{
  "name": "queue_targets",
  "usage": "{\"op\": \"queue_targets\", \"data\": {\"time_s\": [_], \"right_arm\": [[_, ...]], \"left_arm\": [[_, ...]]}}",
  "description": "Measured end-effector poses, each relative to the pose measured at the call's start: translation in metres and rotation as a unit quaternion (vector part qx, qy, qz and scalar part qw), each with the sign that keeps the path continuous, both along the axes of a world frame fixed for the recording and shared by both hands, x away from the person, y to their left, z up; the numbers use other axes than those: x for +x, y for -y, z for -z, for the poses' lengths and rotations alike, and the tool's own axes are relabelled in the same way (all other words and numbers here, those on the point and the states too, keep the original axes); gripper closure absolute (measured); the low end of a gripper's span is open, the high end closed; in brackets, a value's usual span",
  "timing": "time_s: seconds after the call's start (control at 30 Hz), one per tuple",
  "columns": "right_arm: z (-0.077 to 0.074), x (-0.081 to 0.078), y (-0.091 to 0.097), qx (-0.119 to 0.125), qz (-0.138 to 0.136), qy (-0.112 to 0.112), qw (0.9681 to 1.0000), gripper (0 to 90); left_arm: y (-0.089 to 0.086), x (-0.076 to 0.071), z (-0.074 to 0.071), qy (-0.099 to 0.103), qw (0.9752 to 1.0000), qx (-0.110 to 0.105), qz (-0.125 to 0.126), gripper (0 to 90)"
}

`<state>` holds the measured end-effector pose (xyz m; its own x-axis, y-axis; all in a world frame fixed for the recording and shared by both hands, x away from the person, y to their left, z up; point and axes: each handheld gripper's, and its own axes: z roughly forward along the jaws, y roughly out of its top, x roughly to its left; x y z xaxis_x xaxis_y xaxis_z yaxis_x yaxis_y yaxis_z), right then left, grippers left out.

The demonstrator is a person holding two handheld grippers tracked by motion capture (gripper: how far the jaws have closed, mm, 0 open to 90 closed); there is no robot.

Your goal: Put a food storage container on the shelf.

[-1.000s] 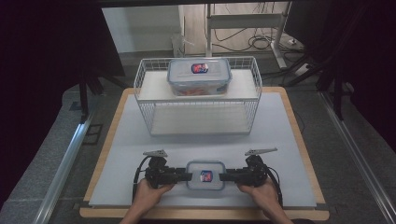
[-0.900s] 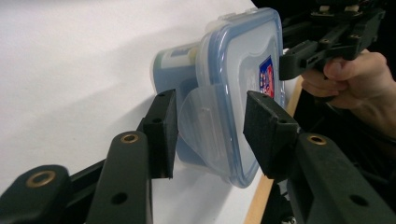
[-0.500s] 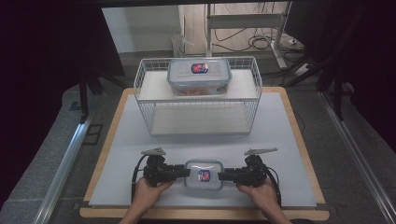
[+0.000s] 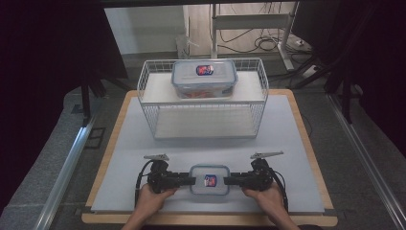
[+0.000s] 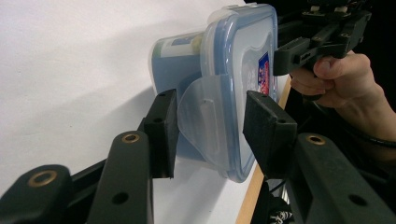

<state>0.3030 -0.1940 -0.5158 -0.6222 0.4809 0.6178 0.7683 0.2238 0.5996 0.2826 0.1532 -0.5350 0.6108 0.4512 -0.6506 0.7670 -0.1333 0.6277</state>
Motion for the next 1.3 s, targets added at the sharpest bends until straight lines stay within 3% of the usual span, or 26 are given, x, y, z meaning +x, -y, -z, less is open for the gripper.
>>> {"op": "queue_targets", "data": {"time_s": [0.2, 0.5, 0.73, 1.3], "right_arm": [[0.001, 0.000, 0.001, 0.008, 0.006, -0.005, 0.9999, 57.4], [-0.019, 0.004, 0.001, 0.021, 0.013, 0.023, 0.9994, 57.4], [-0.047, 0.014, 0.001, 0.035, 0.020, 0.048, 0.9980, 57.8], [-0.116, 0.050, -0.009, 0.056, 0.024, 0.091, 0.9939, 57.8]], "left_arm": [[-0.001, 0.001, -0.002, -0.011, 0.9998, -0.009, -0.014, 57.1], [-0.001, 0.005, -0.028, 0.022, 0.9994, -0.010, -0.024, 57.1], [-0.002, 0.011, -0.055, 0.050, 0.9984, -0.006, -0.025, 57.1], [-0.012, 0.045, -0.130, 0.100, 0.9942, -0.007, -0.039, 57.2]]}}
